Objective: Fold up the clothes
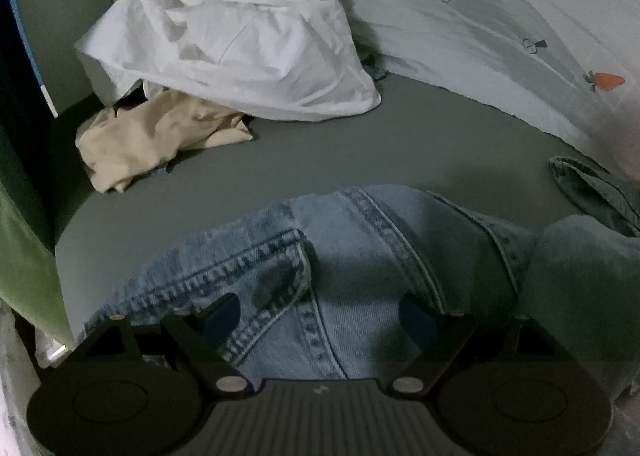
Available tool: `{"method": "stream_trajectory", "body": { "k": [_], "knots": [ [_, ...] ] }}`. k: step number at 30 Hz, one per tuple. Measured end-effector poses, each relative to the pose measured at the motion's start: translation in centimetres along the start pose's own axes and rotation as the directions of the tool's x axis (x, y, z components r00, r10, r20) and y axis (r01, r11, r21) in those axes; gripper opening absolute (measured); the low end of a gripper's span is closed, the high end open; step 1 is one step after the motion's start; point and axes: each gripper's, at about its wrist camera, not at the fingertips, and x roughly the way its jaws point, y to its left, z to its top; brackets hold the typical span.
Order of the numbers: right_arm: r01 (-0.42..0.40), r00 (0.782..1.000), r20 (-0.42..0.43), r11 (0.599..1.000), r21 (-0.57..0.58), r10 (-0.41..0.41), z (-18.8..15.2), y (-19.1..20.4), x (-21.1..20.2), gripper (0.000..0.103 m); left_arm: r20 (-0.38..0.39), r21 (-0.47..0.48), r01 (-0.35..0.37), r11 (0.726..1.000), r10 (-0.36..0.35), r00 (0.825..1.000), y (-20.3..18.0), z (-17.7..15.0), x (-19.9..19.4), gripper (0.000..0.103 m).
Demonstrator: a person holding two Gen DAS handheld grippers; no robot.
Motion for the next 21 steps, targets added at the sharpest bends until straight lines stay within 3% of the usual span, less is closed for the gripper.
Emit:
{"method": "stream_trajectory", "body": {
  "k": [3, 6, 8, 9, 10, 13, 16, 21],
  "knots": [
    [0.067, 0.997, 0.051, 0.997, -0.039, -0.065, 0.5, 1.1, -0.9, 0.023, 0.031, 0.028, -0.004, 1.000, 0.003, 1.000, 0.2, 0.4, -0.6, 0.087],
    [0.152, 0.988, -0.001, 0.976, -0.153, -0.154, -1.3, 2.9, 1.8, 0.024, 0.059, 0.007, 0.029, 1.000, -0.029, 0.998, 1.1, 1.1, -1.1, 0.087],
    [0.213, 0.971, -0.042, 0.935, -0.284, -0.234, -3.3, 4.7, 3.9, 0.017, 0.077, -0.017, 0.057, 0.998, -0.056, 0.995, 1.8, 1.7, -1.3, 0.087],
    [0.235, 0.965, -0.037, 0.917, -0.324, -0.260, -3.9, 5.4, 4.1, 0.019, 0.086, -0.022, 0.062, 0.998, -0.060, 0.994, 2.1, 1.9, -1.5, 0.087],
    [0.244, 0.962, -0.031, 0.906, -0.345, -0.271, -4.2, 5.8, 3.9, 0.031, 0.094, -0.023, 0.065, 0.998, -0.063, 0.994, 2.5, 2.1, -1.6, 0.087],
    [0.216, 0.972, -0.023, 0.928, -0.304, -0.234, -4.3, 6.2, 2.1, 0.057, 0.112, -0.030, 0.081, 0.996, -0.077, 0.991, 3.7, 2.7, -1.7, 0.087],
    [0.175, 0.983, -0.014, 0.955, -0.240, -0.184, -4.2, 6.4, 0.0, 0.068, 0.106, -0.042, 0.110, 0.993, -0.105, 0.989, 5.0, 3.3, -1.0, 0.087],
    [0.093, 0.995, -0.015, 0.977, -0.190, -0.098, -5.7, 8.6, -3.5, 0.077, 0.076, -0.040, 0.159, 0.986, -0.156, 0.985, 6.7, 4.8, 0.8, 0.087]
  ]
}}
